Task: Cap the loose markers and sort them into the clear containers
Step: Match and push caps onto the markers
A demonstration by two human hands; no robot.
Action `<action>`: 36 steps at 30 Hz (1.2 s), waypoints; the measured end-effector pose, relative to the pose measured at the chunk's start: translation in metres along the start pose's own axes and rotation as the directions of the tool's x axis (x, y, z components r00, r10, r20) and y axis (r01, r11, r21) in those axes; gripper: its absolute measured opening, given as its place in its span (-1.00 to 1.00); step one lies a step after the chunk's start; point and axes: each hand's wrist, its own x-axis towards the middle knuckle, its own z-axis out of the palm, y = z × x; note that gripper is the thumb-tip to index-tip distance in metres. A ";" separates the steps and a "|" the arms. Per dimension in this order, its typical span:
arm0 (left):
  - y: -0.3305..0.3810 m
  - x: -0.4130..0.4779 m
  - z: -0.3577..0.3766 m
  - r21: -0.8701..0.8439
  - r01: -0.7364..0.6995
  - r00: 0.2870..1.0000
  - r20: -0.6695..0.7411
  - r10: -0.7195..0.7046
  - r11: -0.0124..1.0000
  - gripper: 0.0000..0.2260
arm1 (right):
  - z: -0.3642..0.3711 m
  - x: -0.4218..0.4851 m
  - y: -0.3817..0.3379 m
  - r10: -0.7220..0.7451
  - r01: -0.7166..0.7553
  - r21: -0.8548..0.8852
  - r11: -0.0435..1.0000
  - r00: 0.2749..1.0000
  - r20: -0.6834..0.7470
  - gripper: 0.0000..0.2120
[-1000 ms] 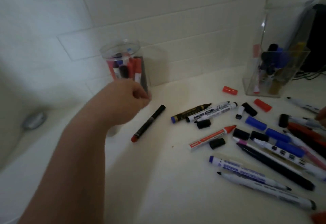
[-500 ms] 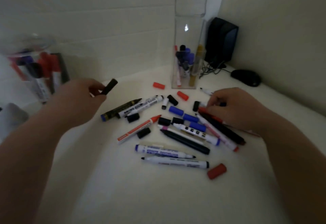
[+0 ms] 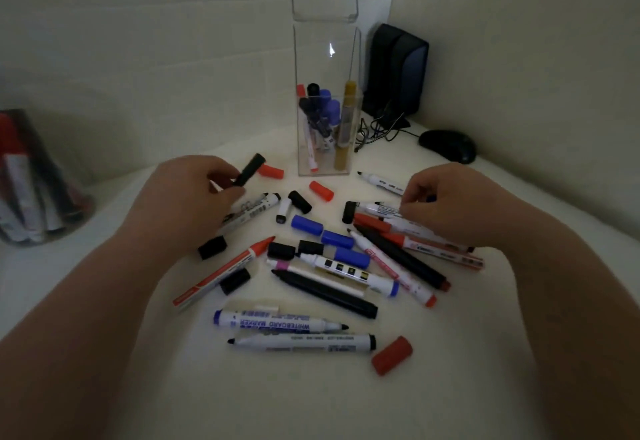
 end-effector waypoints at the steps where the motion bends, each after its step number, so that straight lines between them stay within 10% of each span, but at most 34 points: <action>1: -0.003 0.003 -0.002 -0.015 0.007 1.000 -0.018 -0.007 1.000 -0.85 | -0.004 0.000 0.004 0.022 -0.022 0.001 1.000 1.000 -0.011 -0.91; 14: -0.020 0.014 0.012 -0.111 0.140 0.990 0.038 -0.137 0.984 -0.91 | -0.009 0.007 0.023 0.211 -0.214 -0.023 0.977 0.972 -0.103 -0.96; 20: -0.012 0.006 0.020 -0.198 0.147 0.989 0.033 -0.143 0.969 -0.90 | 0.009 0.025 0.026 0.288 -0.289 -0.005 0.957 0.953 -0.092 -0.69; 36: -0.013 -0.004 0.013 -0.241 0.066 0.994 0.099 -0.043 0.968 -0.87 | 0.019 0.026 0.014 0.235 -0.235 -0.036 0.971 0.972 -0.007 -0.92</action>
